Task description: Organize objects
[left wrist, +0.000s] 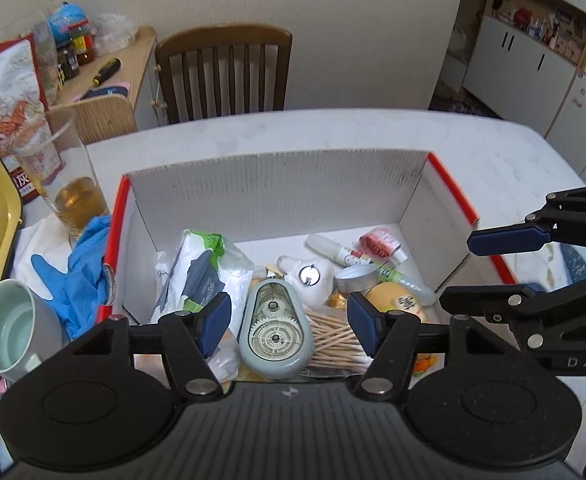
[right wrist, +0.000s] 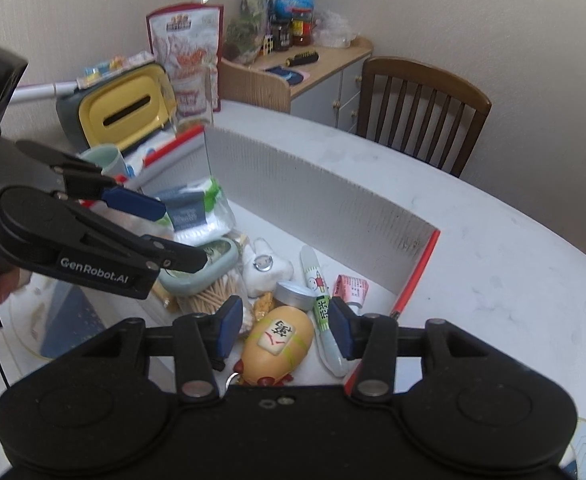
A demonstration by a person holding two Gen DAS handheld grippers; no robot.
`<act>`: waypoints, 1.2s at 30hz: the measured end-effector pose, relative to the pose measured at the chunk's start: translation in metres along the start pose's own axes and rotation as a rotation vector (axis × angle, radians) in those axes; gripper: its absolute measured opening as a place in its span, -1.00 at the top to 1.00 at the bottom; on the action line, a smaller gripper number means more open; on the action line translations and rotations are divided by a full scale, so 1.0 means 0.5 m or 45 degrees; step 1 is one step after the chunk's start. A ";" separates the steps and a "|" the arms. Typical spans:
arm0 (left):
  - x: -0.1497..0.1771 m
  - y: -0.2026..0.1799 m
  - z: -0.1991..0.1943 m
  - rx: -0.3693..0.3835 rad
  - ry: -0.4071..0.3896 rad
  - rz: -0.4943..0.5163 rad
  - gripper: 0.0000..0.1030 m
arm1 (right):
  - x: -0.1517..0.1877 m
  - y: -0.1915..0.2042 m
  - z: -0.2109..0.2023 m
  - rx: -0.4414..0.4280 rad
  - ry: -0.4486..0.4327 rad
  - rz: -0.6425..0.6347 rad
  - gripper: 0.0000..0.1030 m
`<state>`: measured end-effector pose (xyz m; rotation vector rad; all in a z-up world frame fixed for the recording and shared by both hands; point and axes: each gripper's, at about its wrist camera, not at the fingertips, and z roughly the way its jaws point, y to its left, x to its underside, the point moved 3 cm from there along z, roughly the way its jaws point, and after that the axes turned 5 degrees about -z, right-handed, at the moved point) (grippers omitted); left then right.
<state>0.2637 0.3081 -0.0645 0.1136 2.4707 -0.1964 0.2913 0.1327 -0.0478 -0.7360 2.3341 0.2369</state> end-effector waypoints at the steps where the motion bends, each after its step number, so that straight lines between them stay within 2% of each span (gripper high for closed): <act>1: 0.000 -0.001 -0.009 0.002 -0.013 -0.006 -0.29 | 0.000 0.001 -0.009 -0.005 -0.011 0.005 0.07; 9: 0.004 -0.003 -0.080 0.010 -0.124 -0.058 -0.32 | 0.006 0.009 -0.059 -0.011 -0.073 0.012 0.02; 11: 0.006 -0.002 -0.096 0.007 -0.151 -0.067 -0.33 | 0.009 0.013 -0.071 -0.010 -0.091 0.009 -0.11; 14: 0.010 -0.004 -0.120 0.020 -0.202 -0.077 -0.48 | 0.014 0.019 -0.089 -0.014 -0.128 0.002 -0.19; 19: 0.016 -0.007 -0.155 0.021 -0.267 -0.086 -0.50 | 0.019 0.026 -0.112 -0.017 -0.170 0.012 -0.24; 20: 0.018 -0.008 -0.160 0.022 -0.277 -0.087 -0.58 | 0.020 0.027 -0.116 -0.018 -0.180 0.013 -0.26; 23: 0.023 -0.011 -0.170 0.015 -0.297 -0.099 -0.69 | 0.025 0.031 -0.130 -0.015 -0.207 0.011 -0.46; 30: 0.039 -0.017 -0.191 -0.014 -0.325 -0.090 -0.84 | 0.042 0.036 -0.159 -0.003 -0.265 0.010 -0.65; 32: 0.041 -0.017 -0.196 -0.012 -0.335 -0.102 -1.00 | 0.048 0.036 -0.166 -0.008 -0.278 0.016 -0.75; 33: 0.043 -0.017 -0.200 -0.008 -0.344 -0.108 -1.00 | 0.050 0.036 -0.169 -0.011 -0.287 0.019 -0.79; 35: 0.045 -0.016 -0.206 -0.005 -0.355 -0.125 -1.00 | 0.055 0.038 -0.175 -0.022 -0.302 0.027 -1.00; 36: 0.047 -0.016 -0.209 -0.001 -0.359 -0.133 -1.00 | 0.057 0.039 -0.180 -0.023 -0.314 0.031 -0.99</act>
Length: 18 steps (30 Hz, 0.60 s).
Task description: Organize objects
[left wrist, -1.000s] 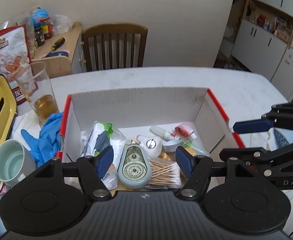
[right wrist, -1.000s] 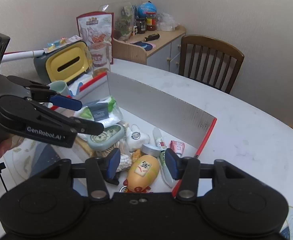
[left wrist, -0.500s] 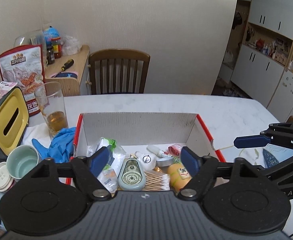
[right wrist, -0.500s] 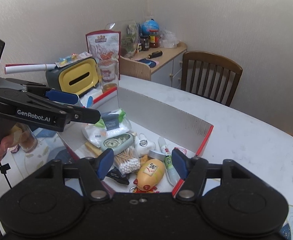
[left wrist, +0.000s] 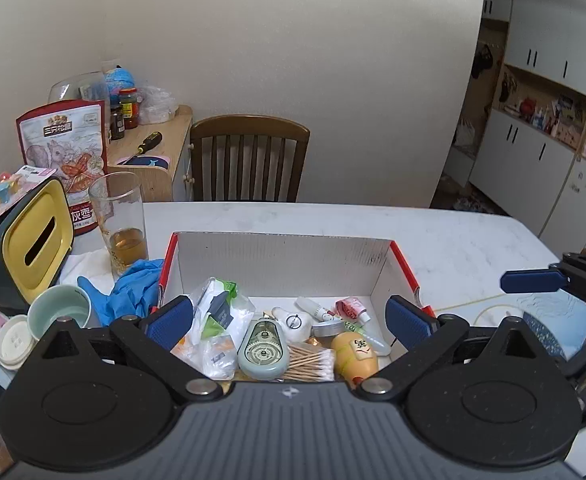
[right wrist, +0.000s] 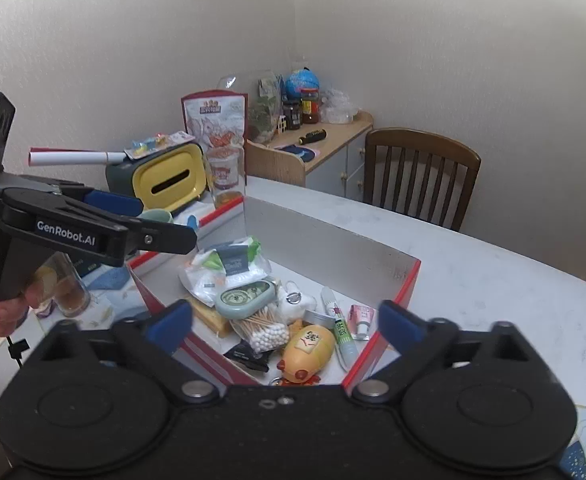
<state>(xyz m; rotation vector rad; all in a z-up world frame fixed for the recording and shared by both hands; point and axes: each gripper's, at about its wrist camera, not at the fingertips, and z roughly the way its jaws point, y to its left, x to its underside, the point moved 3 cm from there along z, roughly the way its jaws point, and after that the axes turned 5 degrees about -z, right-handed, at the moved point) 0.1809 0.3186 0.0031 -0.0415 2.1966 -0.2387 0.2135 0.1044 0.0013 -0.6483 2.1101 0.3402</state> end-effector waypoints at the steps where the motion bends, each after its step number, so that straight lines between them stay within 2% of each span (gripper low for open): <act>1: 0.001 0.000 -0.003 0.002 -0.003 -0.004 -1.00 | 0.001 0.001 -0.005 0.000 -0.011 0.004 -0.99; 10: 0.023 -0.016 -0.034 -0.006 -0.053 0.009 -1.00 | 0.017 -0.002 -0.031 -0.031 -0.038 0.060 -0.99; 18: 0.049 -0.036 -0.055 -0.021 -0.029 0.001 -1.00 | 0.032 0.008 -0.047 -0.022 -0.045 0.070 -0.99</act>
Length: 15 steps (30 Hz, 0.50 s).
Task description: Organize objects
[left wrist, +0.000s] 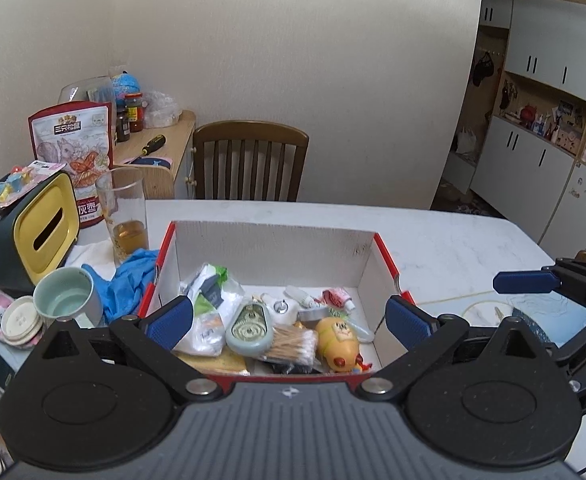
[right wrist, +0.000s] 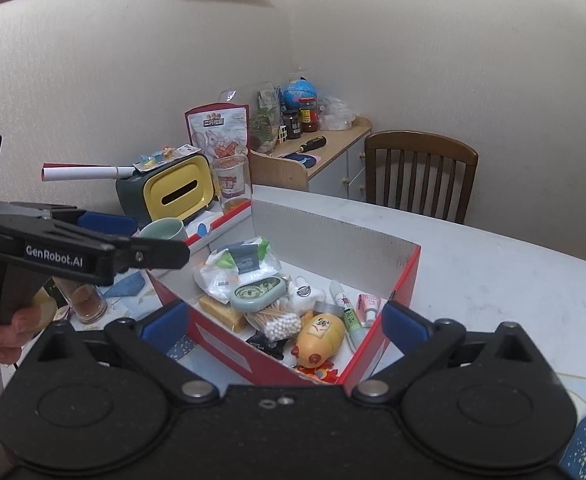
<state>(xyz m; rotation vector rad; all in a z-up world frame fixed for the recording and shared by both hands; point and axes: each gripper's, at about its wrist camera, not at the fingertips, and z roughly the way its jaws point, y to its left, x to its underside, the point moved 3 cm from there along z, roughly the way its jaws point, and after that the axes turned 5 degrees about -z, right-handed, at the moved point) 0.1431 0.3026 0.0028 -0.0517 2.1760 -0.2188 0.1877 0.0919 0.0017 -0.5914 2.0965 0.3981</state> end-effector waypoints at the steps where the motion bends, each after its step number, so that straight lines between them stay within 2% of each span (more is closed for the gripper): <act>1: 0.003 -0.003 -0.003 -0.004 0.001 0.003 -1.00 | 0.002 0.001 -0.002 0.000 -0.003 0.001 -0.99; 15: 0.033 -0.005 -0.025 -0.050 0.012 -0.008 -1.00 | 0.018 0.025 -0.027 -0.018 -0.015 -0.009 -0.99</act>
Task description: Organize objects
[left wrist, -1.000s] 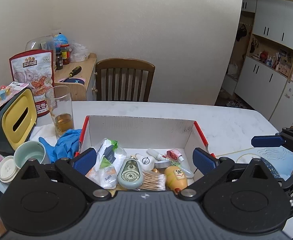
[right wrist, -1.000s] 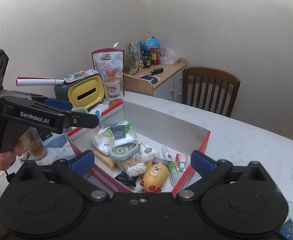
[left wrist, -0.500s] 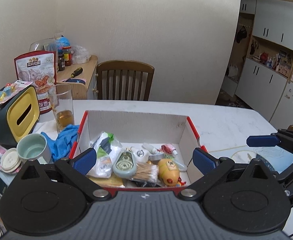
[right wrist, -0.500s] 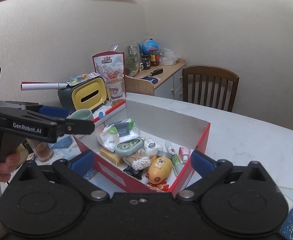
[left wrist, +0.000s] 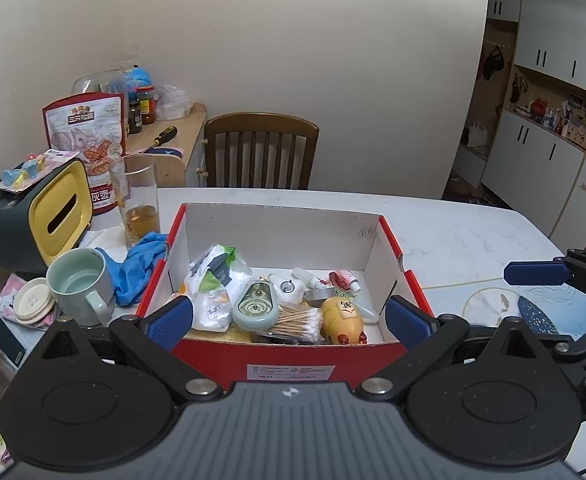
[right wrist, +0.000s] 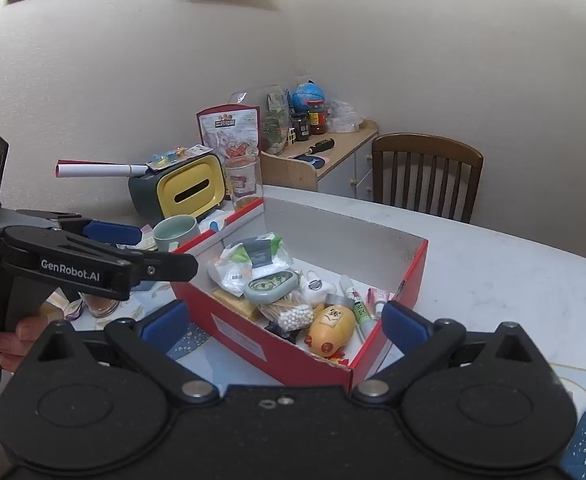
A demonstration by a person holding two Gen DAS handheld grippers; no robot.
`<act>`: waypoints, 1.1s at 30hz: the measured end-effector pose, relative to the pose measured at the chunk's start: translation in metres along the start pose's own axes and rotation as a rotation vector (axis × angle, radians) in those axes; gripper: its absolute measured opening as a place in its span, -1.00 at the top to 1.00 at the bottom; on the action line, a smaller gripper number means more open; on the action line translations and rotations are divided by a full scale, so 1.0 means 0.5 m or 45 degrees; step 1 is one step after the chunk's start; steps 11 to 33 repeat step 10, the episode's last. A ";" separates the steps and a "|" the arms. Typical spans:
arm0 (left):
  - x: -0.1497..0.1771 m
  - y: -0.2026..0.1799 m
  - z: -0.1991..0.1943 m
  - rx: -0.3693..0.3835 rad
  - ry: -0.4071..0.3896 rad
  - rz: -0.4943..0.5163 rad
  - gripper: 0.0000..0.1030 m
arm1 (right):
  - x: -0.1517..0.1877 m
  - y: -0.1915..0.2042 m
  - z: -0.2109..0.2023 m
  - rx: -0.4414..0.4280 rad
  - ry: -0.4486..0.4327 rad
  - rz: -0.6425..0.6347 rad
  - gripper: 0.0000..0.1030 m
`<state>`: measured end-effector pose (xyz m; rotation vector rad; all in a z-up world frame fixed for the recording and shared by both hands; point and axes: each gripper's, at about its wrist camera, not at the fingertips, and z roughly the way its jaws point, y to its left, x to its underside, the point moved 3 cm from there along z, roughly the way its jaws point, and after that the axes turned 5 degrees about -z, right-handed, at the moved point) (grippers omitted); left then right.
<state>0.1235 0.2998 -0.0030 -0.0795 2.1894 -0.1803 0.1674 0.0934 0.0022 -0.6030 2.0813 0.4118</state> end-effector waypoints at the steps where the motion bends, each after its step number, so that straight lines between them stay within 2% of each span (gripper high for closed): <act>1: 0.000 0.001 -0.001 -0.003 -0.001 0.000 -1.00 | 0.000 0.000 -0.001 -0.001 0.000 0.000 -0.99; 33: -0.008 0.002 -0.003 -0.010 -0.013 -0.004 -1.00 | 0.002 -0.003 -0.009 0.007 -0.006 0.005 -0.99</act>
